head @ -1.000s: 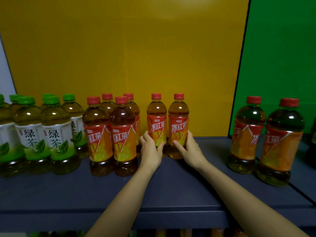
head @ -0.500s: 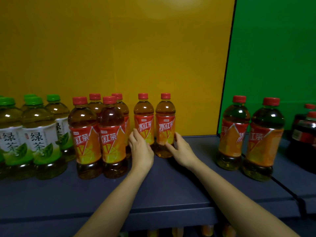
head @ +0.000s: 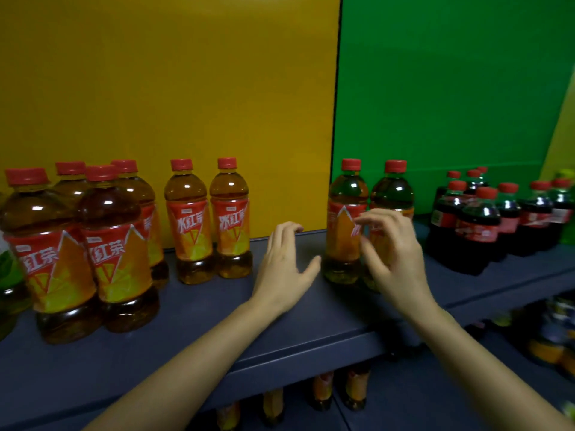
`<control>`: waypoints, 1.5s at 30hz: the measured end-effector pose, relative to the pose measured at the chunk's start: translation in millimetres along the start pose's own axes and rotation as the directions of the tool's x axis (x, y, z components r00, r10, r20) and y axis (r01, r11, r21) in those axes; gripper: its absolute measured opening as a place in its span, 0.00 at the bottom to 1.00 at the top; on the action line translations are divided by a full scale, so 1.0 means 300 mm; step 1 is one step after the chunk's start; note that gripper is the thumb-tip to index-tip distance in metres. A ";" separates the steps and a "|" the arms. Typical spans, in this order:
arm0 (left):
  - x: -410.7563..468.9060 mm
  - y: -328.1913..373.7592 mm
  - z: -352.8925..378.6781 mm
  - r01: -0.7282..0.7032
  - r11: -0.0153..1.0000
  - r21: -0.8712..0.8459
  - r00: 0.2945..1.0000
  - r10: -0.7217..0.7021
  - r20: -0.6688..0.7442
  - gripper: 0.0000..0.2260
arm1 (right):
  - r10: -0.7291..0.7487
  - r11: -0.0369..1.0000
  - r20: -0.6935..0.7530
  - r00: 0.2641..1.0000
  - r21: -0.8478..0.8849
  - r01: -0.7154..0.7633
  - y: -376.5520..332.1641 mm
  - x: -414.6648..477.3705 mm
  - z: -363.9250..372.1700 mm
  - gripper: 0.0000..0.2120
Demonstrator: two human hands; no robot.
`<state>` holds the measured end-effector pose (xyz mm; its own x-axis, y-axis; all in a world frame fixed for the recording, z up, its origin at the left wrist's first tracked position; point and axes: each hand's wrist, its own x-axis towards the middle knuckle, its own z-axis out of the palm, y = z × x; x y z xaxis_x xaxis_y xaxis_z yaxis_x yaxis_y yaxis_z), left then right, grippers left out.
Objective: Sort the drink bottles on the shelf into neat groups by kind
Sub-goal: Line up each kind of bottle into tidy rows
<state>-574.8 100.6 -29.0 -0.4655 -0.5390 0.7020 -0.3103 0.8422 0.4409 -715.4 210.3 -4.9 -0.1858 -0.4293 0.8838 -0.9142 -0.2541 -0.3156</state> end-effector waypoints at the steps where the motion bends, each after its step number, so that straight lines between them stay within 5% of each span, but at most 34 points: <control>1: 0.013 0.020 0.032 0.042 0.999 -0.021 0.998 -0.041 0.052 0.29 | 0.035 0.998 -0.080 0.996 -0.042 -0.038 0.017 -0.015 -0.015 0.15; 4: 0.061 0.055 0.121 0.183 0.983 -0.021 0.964 -0.176 0.198 0.41 | 0.235 0.962 -0.182 0.955 -0.095 -0.255 0.074 -0.046 -0.034 0.33; 7: 0.100 0.076 0.187 0.304 0.943 -0.134 0.937 -0.271 0.219 0.41 | 0.441 0.896 -0.035 0.897 -0.030 -0.442 0.118 -0.061 -0.030 0.46; 14: 0.124 0.066 0.201 0.290 0.949 -0.120 0.949 -0.269 0.166 0.34 | 0.513 0.806 -0.038 0.857 -0.320 -0.497 0.131 -0.052 0.023 0.45; 18: 0.096 0.069 0.160 0.323 0.942 -0.088 0.938 -0.306 0.162 0.34 | 0.568 0.787 -0.035 0.823 -0.272 -0.554 0.138 -0.044 0.037 0.39; 25: 0.003 0.003 -0.029 0.346 0.933 -0.101 0.930 -0.326 0.172 0.37 | 0.498 0.865 0.206 0.842 -0.056 -0.498 0.120 -0.023 0.068 0.35; 33: -0.159 -0.092 -0.251 0.405 0.906 -0.124 0.914 -0.404 0.030 0.41 | 0.364 0.805 0.486 0.795 0.265 -0.530 -0.030 -0.001 0.207 0.31; 45: -0.242 -0.157 -0.353 0.427 0.891 -0.157 0.887 -0.446 -0.119 0.33 | 0.281 0.733 0.587 0.760 0.380 -0.565 -0.188 -0.007 0.404 0.37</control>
<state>-438.5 101.5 -41.5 -0.1755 -0.8525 0.4925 -0.3454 0.5217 0.7800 -619.7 120.5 -30.9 -0.1870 -0.9059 0.3800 -0.4281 -0.2730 -0.8615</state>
